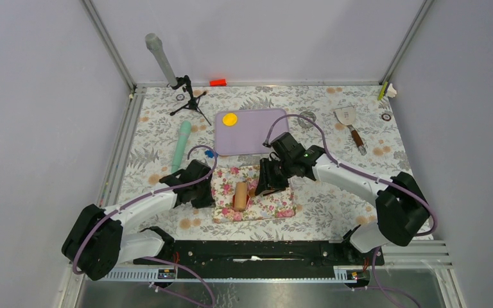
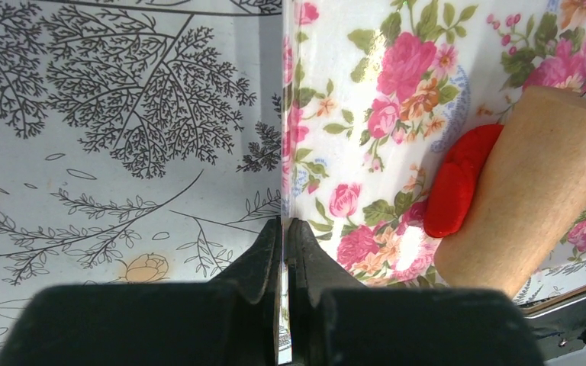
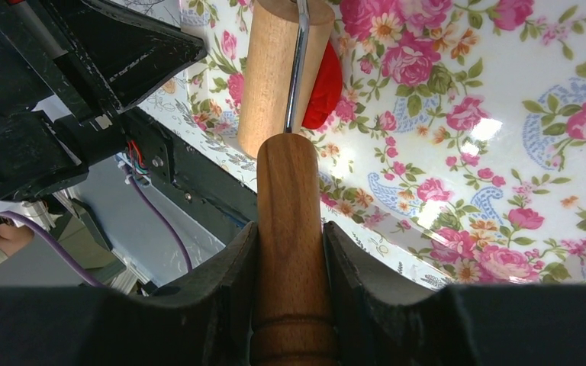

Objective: Roll out the dumpling wrappers from the dough
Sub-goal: Flatten out the dough on the work surface.

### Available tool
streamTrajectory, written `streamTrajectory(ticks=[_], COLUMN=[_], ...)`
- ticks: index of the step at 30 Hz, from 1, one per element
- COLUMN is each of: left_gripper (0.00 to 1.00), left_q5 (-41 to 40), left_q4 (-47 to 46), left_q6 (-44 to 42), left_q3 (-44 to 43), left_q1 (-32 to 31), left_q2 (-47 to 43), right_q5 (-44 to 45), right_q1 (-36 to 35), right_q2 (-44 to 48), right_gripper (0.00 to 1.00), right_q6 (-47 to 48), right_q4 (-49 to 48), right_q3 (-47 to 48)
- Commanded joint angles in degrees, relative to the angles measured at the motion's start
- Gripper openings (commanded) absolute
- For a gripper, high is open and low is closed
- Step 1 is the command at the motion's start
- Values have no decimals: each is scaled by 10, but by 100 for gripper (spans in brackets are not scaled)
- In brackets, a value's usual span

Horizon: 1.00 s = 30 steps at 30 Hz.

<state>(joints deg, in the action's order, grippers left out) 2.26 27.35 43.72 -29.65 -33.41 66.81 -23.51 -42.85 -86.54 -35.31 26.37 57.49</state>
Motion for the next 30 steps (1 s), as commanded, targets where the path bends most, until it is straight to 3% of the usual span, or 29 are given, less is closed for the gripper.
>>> streamTrajectory(ticks=[1,6,12,21,30], left_gripper=[0,0,0,0,0], left_q5=[11,-1,12,27,55], left_q4=[-24,-5,-21,-22,-37], left_q6=[-25,-17,-15,-23,-32], left_q3=[-19,-22,-17,-21,-27], left_q1=[1,1,1,1,1], left_q2=[-1,5,8,13,9], right_q5=[208,217,213,168,199], right_q1=[11,36,54,48,21], right_q2=[-5,53,56,-18,-97], right_gripper=[0,0,0,0,0], right_q6=[11,3,-5,3,5], right_q4=[145,165,158,112,95], right_q3=[-53,-98,-129,-72,-52])
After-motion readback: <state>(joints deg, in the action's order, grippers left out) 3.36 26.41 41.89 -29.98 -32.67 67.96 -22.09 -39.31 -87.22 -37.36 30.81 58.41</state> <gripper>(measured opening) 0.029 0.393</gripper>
